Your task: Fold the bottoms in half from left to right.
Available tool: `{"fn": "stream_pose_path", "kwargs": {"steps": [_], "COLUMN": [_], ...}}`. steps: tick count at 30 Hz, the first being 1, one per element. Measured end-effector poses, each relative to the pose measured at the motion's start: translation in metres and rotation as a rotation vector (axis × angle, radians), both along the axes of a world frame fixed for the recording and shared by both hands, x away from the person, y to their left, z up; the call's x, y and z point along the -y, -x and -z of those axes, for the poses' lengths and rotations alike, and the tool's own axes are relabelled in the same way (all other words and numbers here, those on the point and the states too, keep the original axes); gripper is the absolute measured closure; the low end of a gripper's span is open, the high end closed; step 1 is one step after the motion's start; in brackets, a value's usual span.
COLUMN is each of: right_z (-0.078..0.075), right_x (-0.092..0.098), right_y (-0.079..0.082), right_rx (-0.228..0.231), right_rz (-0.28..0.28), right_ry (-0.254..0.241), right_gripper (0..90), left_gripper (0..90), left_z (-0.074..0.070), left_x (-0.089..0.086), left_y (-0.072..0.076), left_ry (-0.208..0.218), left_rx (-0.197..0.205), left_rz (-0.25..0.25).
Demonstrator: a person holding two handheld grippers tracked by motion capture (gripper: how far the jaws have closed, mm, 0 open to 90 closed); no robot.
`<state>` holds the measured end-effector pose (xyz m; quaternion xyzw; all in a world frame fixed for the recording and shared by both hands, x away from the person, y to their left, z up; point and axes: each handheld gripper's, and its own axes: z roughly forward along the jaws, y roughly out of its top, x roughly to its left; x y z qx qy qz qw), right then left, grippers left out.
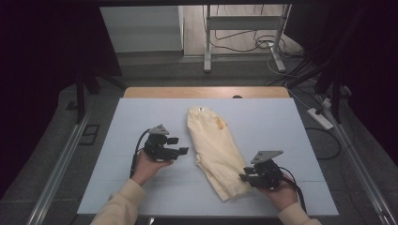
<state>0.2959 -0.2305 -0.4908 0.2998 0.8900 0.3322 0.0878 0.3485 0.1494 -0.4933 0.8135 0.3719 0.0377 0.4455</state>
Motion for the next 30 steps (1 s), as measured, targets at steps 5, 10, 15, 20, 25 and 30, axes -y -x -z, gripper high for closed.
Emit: {"fn": "stream_pose_path", "kwargs": {"steps": [5,10,15,20,25,30], "right_z": [-0.009,-0.010,0.002,0.008,0.004,0.000], "right_x": [-0.010,-0.035,-0.052,-0.052,-0.054,-0.064], "right_y": [0.007,0.019,0.024,0.019,0.022,0.028], "right_rx": [0.043,0.043,0.040,-0.035,-0.016,-0.004], "right_rz": [-0.046,-0.132,-0.161,-0.172,-0.171,-0.212], "right_ry": [-0.041,-0.053,0.060,0.044,0.031,-0.030], "right_gripper": [48.2,44.5,44.5,63.1,73.8,73.7], "left_gripper": [31.3,31.3,31.2,31.0,30.9,30.9], "left_z": [0.000,0.000,0.000,0.000,0.000,0.000], "left_x": [-0.001,-0.001,-0.002,-0.001,-0.001,-0.001], "left_y": [-0.001,0.000,0.000,0.000,0.000,-0.001], "left_ry": [0.004,0.003,0.003,0.004,0.003,0.006], "left_rx": [-0.001,0.002,0.002,0.002,0.002,0.002], "left_rz": [-0.003,-0.002,-0.002,-0.005,-0.003,-0.004]}}
